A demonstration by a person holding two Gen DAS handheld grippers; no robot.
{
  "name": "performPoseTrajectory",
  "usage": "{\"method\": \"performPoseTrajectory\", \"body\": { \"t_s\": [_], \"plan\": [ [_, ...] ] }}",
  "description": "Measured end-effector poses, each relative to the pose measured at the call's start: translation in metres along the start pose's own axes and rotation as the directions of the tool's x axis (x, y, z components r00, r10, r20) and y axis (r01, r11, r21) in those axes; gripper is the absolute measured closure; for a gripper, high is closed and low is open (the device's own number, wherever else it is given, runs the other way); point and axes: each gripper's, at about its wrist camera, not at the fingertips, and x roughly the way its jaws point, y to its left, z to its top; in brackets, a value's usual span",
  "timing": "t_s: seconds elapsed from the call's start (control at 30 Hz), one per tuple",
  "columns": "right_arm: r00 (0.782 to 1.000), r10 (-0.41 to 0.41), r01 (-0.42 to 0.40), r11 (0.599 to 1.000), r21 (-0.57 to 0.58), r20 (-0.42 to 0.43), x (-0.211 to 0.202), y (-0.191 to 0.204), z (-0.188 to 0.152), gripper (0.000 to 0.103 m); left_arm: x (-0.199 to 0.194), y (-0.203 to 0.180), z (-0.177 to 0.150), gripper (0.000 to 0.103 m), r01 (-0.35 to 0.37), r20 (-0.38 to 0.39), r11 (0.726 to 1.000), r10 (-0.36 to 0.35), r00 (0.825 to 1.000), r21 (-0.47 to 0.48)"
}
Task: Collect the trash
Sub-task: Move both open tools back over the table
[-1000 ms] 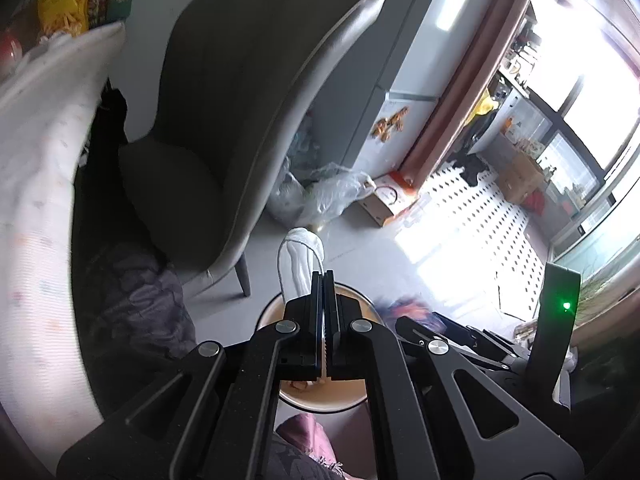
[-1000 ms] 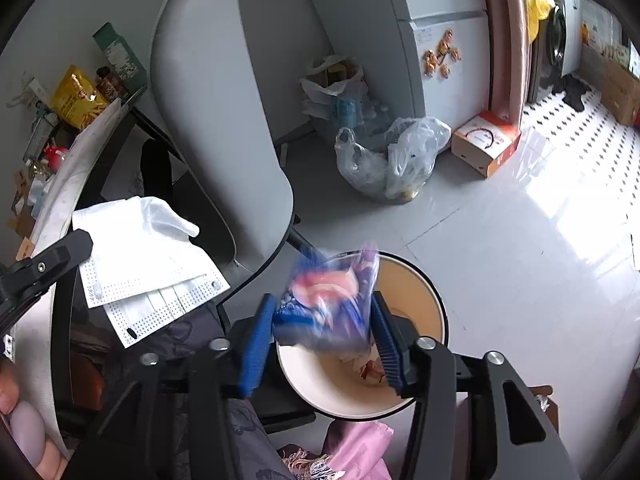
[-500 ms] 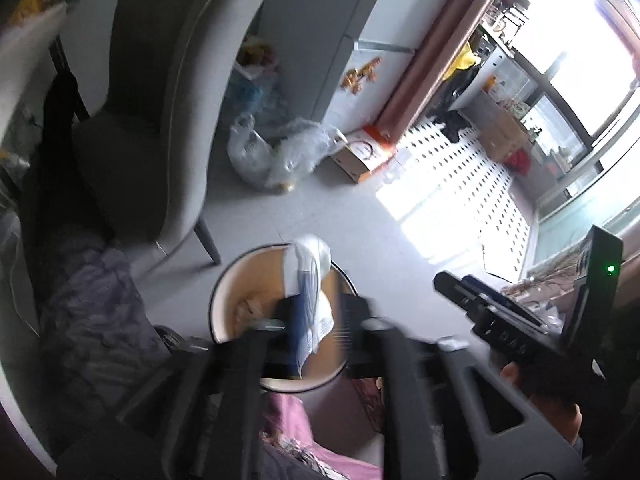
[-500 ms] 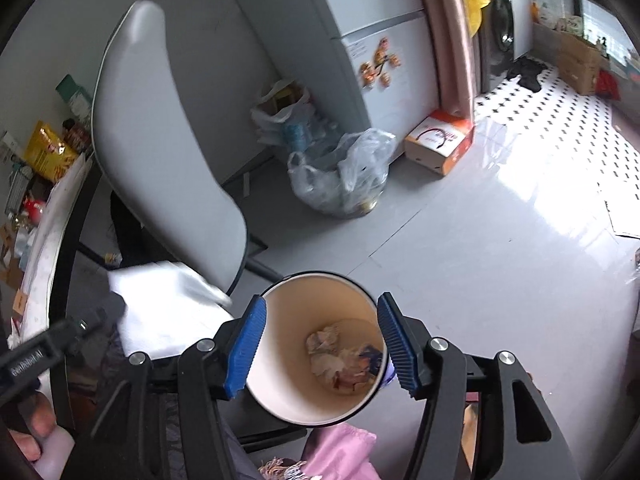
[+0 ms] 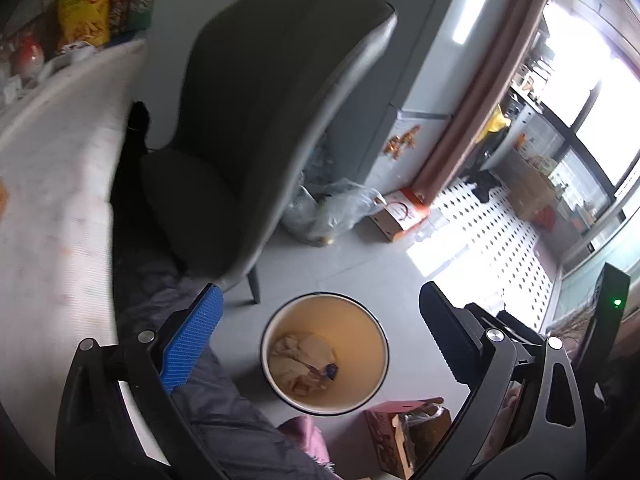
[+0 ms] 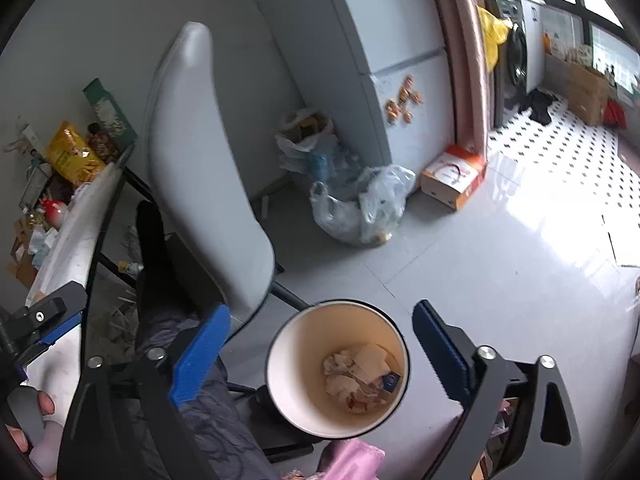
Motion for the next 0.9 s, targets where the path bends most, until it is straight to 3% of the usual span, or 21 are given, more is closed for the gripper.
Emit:
{"method": "performPoseTrajectory", "body": {
  "t_s": [0.27,0.43,0.6,0.9],
  "plan": [
    [0.997,0.077,-0.076,0.994,-0.075,-0.001,-0.018,0.058,0.005,0.008,-0.053,0.032,0.008,0.006,-0.011,0.123,0.998,0.018,0.992,-0.059],
    [0.994,0.102,-0.098,0.989,-0.114,0.025,-0.030,0.091,0.010,0.008,-0.099,0.061,0.014,0.006,-0.057,0.226,0.993,0.080,0.971,-0.106],
    [0.992,0.120,-0.111,0.975,-0.192,0.038,-0.043,0.132,0.009,0.008,-0.124,0.085,0.016,0.006,-0.089,0.263,0.984,0.128,0.956,-0.156],
    [0.990,0.140,-0.121,0.937,-0.328,0.035,-0.067,0.197,-0.003,0.008,-0.176,0.127,0.002,0.006,-0.198,0.379,0.954,0.273,0.884,-0.226]
  ]
}}
